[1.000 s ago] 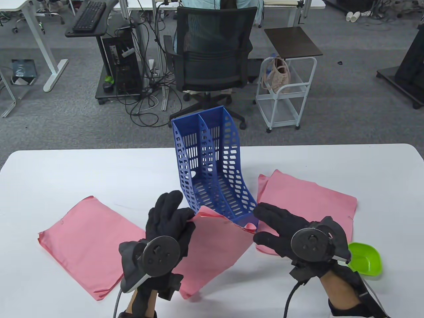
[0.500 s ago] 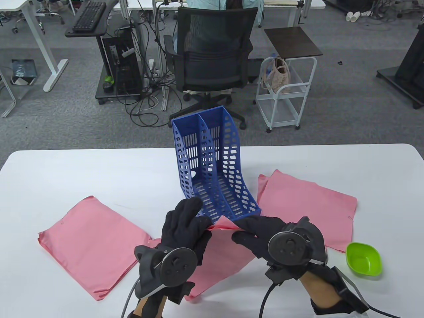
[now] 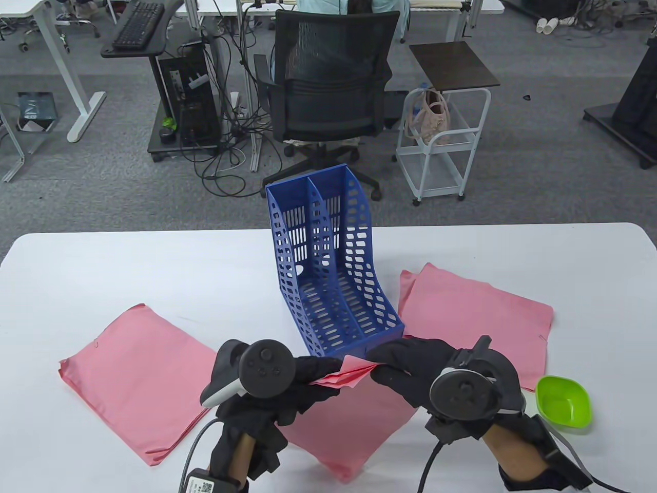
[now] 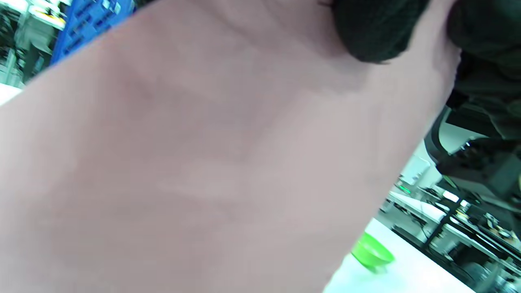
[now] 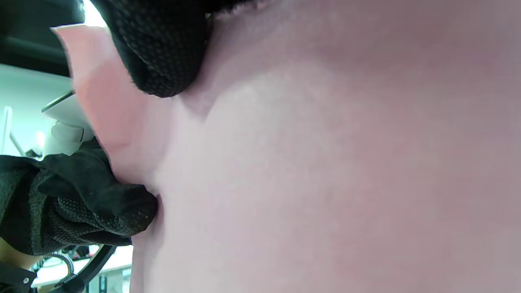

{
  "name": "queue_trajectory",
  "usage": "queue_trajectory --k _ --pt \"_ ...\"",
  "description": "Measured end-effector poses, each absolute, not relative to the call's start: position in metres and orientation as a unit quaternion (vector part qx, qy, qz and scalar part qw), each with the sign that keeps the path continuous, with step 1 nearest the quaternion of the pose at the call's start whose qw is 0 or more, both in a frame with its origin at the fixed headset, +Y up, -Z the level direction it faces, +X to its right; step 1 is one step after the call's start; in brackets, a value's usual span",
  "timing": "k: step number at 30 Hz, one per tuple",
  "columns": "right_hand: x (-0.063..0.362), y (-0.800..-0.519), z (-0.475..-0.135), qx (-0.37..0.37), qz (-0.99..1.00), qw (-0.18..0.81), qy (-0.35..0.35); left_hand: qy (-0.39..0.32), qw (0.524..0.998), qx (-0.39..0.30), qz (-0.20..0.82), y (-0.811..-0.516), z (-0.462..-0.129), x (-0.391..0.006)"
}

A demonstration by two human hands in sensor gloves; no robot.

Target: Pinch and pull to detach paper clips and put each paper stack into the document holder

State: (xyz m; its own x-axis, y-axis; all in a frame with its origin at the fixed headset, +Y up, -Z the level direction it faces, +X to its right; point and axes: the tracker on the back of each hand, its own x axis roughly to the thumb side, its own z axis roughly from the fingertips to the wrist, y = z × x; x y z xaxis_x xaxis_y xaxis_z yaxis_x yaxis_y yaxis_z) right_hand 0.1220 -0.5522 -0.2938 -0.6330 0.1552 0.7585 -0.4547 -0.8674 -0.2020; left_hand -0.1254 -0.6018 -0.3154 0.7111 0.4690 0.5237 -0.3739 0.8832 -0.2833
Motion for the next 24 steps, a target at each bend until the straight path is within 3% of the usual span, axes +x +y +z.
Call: queue_trajectory --k 5,16,24 --pt "0.128 -0.552 -0.294 0.390 0.895 0.133 -0.168 -0.301 0.932 -0.039 0.198 -0.599 -0.310 -0.118" --pt "0.150 -0.551 -0.302 0.359 0.918 0.095 -0.140 -0.288 0.938 -0.051 0.187 -0.603 -0.314 -0.120" --pt "0.209 -0.540 -0.309 0.244 0.954 0.053 -0.166 -0.258 0.937 -0.012 0.235 -0.600 -0.318 -0.141"
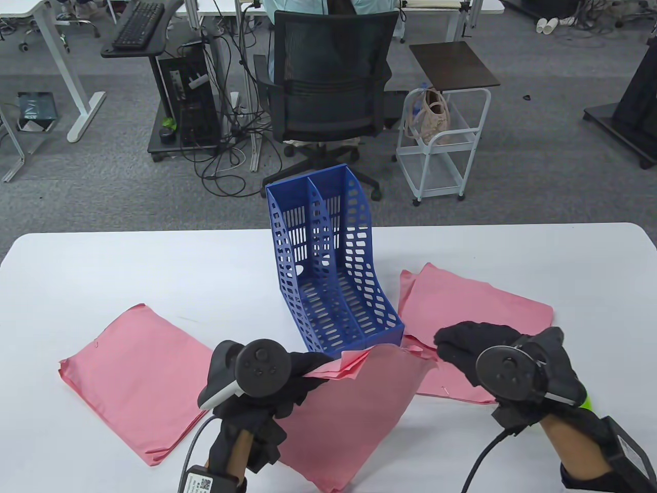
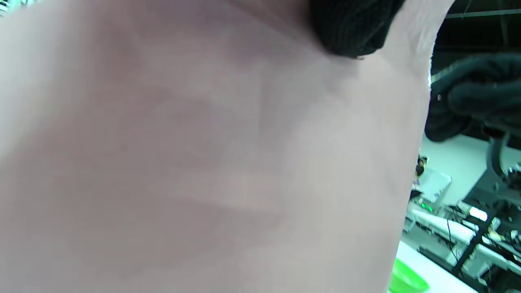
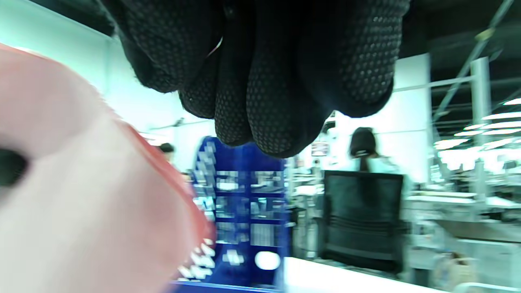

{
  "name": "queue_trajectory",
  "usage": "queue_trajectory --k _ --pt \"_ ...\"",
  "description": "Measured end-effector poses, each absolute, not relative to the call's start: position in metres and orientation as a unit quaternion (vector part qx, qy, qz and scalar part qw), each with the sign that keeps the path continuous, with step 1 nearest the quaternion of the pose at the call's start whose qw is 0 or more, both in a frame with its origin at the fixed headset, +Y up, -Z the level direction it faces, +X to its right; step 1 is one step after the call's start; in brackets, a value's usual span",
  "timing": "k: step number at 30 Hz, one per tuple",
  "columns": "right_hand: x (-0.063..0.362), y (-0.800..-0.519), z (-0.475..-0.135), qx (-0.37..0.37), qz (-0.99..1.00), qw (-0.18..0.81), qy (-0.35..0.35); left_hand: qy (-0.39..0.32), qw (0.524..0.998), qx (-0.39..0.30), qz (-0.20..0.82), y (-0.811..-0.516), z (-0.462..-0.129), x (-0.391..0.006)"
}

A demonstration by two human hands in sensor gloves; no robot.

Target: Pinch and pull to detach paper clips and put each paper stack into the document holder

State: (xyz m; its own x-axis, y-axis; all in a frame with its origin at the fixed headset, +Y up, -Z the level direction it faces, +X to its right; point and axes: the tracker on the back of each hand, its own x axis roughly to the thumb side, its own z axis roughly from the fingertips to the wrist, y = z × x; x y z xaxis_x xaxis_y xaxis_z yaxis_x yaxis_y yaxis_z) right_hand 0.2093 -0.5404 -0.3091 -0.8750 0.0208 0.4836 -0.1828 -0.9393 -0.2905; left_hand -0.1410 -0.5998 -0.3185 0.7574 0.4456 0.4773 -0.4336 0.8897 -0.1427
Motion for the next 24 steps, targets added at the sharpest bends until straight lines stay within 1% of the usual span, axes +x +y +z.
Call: queue_trajectory --k 3,5,8,9,10,13,16,18,20,24 --pt "0.249 -0.544 -0.314 0.163 0.973 0.029 -0.164 -0.244 0.936 0.018 0.252 -0.597 -0.317 -0.148" --pt "0.274 -0.553 -0.318 0.107 0.983 0.015 -0.150 -0.235 0.934 0.044 0.265 -0.596 -0.316 -0.151" --pt "0.315 -0.584 -0.325 0.024 0.994 -0.012 -0.102 -0.216 0.930 0.092 0.282 -0.594 -0.313 -0.152" --pt "0.329 -0.599 -0.327 -0.008 0.997 -0.013 -0.077 -0.210 0.930 0.109 0.282 -0.594 -0.312 -0.152" --pt "0.337 -0.609 -0.329 -0.025 0.998 -0.012 -0.061 -0.205 0.930 0.118 0.282 -0.594 -0.311 -0.152" --pt "0.366 -0.650 -0.333 -0.086 0.996 0.013 -0.003 -0.184 0.928 0.158 0.283 -0.593 -0.307 -0.152" --pt "0.379 -0.679 -0.335 -0.114 0.991 0.028 0.058 -0.172 0.927 0.184 0.277 -0.592 -0.303 -0.152" --pt "0.384 -0.689 -0.336 -0.128 0.987 0.028 0.092 -0.168 0.926 0.195 0.275 -0.590 -0.301 -0.152" --pt "0.386 -0.693 -0.337 -0.130 0.985 0.036 0.103 -0.165 0.926 0.201 0.273 -0.589 -0.300 -0.152" --pt "0.387 -0.687 -0.338 -0.124 0.986 0.041 0.101 -0.157 0.926 0.210 0.271 -0.584 -0.300 -0.149"
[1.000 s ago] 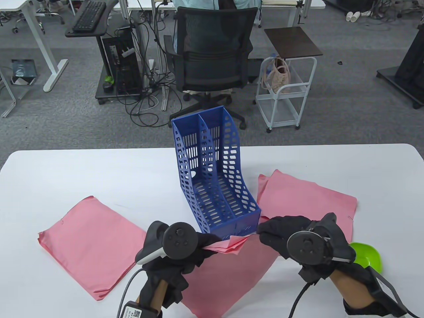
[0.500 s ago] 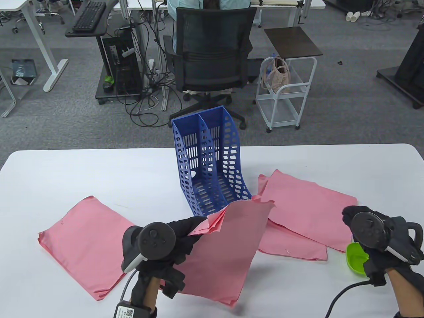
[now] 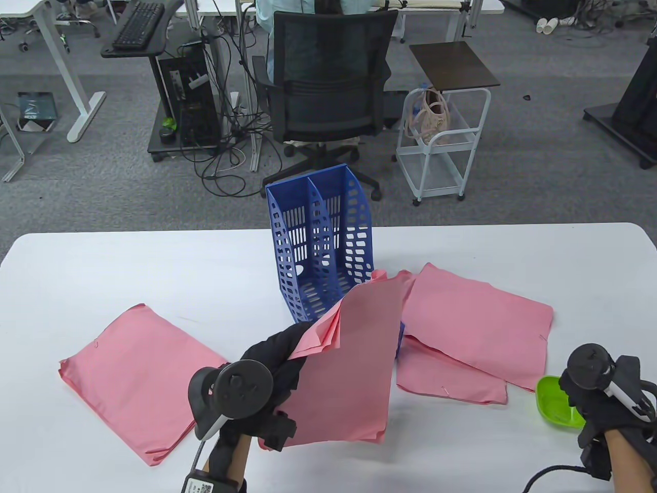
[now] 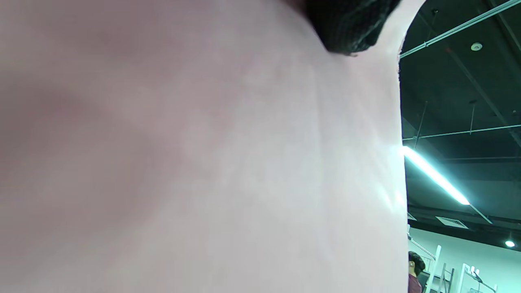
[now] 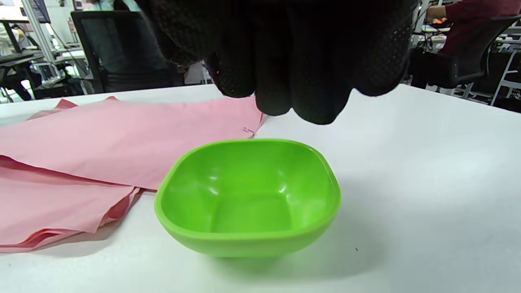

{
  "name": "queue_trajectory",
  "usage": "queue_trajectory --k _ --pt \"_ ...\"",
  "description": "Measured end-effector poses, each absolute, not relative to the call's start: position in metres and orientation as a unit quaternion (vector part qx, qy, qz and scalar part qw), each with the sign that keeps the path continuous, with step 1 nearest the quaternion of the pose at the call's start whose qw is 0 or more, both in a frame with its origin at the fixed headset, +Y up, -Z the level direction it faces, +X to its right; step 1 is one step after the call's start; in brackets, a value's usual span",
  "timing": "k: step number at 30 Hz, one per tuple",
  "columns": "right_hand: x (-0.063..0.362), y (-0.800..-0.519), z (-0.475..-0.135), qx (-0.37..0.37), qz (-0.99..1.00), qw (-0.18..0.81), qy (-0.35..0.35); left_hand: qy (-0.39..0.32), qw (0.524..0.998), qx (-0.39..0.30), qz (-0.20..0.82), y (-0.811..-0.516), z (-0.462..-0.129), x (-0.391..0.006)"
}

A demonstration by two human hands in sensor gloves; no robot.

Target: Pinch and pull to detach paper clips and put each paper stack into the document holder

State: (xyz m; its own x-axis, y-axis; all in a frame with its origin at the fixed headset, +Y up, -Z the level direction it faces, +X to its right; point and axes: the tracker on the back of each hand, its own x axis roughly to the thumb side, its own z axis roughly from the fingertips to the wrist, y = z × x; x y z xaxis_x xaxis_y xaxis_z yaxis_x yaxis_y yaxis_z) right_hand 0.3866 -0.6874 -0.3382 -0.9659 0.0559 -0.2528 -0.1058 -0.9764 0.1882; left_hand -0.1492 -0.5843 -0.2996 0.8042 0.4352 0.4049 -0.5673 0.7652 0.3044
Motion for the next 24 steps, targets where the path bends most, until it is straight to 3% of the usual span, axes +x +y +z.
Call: queue_trajectory --k 6,14,19,24 --pt "0.375 -0.673 -0.346 -0.087 0.993 0.041 0.065 -0.149 0.937 0.219 0.228 -0.553 -0.293 -0.132" --pt "0.356 -0.676 -0.357 -0.023 0.998 0.054 0.020 -0.030 0.959 0.229 0.162 -0.496 -0.284 -0.110" --pt "0.359 -0.671 -0.356 -0.016 0.998 0.059 0.018 0.015 0.963 0.228 0.144 -0.474 -0.306 -0.102" --pt "0.363 -0.666 -0.353 -0.017 0.997 0.076 0.003 0.064 0.967 0.211 0.129 -0.478 -0.340 -0.098"
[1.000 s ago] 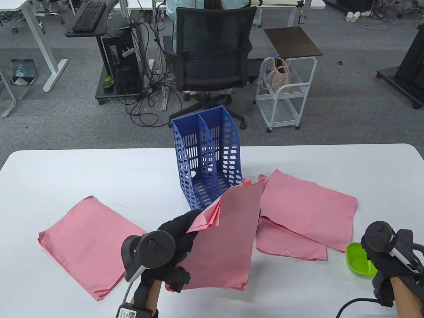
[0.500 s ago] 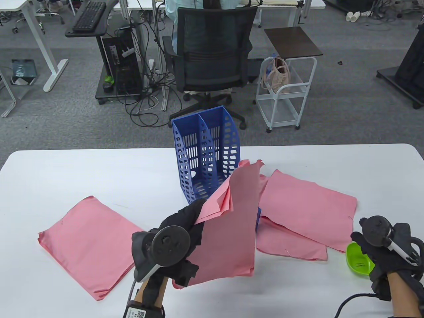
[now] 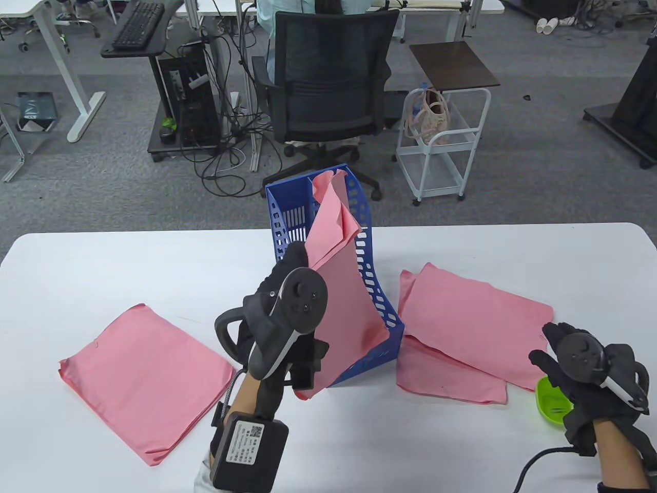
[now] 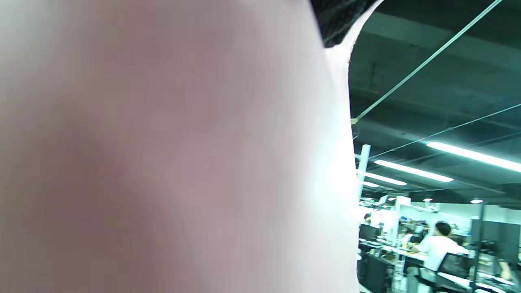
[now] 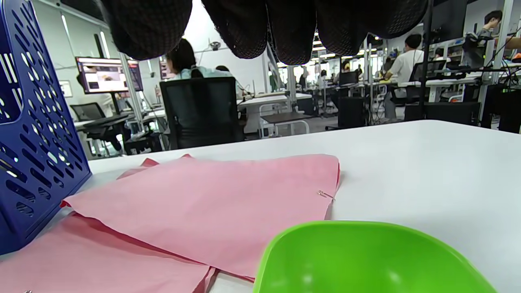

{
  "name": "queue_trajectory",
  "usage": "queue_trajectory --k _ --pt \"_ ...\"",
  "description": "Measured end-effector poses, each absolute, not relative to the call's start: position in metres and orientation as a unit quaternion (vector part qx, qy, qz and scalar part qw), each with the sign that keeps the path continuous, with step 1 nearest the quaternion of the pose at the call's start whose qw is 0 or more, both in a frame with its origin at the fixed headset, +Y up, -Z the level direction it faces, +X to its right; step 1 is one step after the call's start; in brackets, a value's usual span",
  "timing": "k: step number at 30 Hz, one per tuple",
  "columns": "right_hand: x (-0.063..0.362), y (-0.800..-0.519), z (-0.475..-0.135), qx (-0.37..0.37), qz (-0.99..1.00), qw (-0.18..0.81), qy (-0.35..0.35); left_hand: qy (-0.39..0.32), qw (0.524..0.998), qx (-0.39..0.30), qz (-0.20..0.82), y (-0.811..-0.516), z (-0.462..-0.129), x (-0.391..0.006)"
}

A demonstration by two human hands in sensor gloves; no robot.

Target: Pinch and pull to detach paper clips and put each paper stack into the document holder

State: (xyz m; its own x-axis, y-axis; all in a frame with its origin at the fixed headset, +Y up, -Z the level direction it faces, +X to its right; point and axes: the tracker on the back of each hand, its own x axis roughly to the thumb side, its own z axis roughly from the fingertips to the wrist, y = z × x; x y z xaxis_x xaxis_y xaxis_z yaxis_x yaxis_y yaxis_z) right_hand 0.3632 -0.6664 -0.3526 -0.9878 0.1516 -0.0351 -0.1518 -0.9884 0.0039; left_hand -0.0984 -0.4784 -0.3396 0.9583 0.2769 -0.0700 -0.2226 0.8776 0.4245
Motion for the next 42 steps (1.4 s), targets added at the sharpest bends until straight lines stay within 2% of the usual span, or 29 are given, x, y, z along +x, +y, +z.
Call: queue_trajectory --k 11,19,21,26,33,39,42 --pt "0.367 -0.666 -0.352 -0.021 0.996 0.091 0.002 0.170 0.970 0.172 0.018 -0.504 -0.391 -0.101" --pt "0.365 -0.668 -0.352 -0.023 0.996 0.082 0.006 0.202 0.960 0.170 -0.097 -0.500 -0.417 -0.079" --pt "0.364 -0.668 -0.351 -0.023 0.997 0.078 0.004 0.205 0.960 0.168 -0.095 -0.501 -0.421 -0.071" --pt "0.363 -0.669 -0.350 -0.022 0.997 0.074 -0.005 0.199 0.966 0.161 -0.044 -0.510 -0.426 -0.060" --pt "0.364 -0.671 -0.350 -0.022 0.997 0.078 -0.008 0.148 0.954 0.228 0.124 -0.533 -0.415 -0.052" --pt "0.362 -0.672 -0.351 -0.018 0.997 0.071 -0.006 0.074 0.926 0.203 0.311 -0.579 -0.412 -0.051" --pt "0.362 -0.673 -0.351 -0.017 0.997 0.071 -0.006 0.058 0.908 0.184 0.371 -0.600 -0.412 -0.050"
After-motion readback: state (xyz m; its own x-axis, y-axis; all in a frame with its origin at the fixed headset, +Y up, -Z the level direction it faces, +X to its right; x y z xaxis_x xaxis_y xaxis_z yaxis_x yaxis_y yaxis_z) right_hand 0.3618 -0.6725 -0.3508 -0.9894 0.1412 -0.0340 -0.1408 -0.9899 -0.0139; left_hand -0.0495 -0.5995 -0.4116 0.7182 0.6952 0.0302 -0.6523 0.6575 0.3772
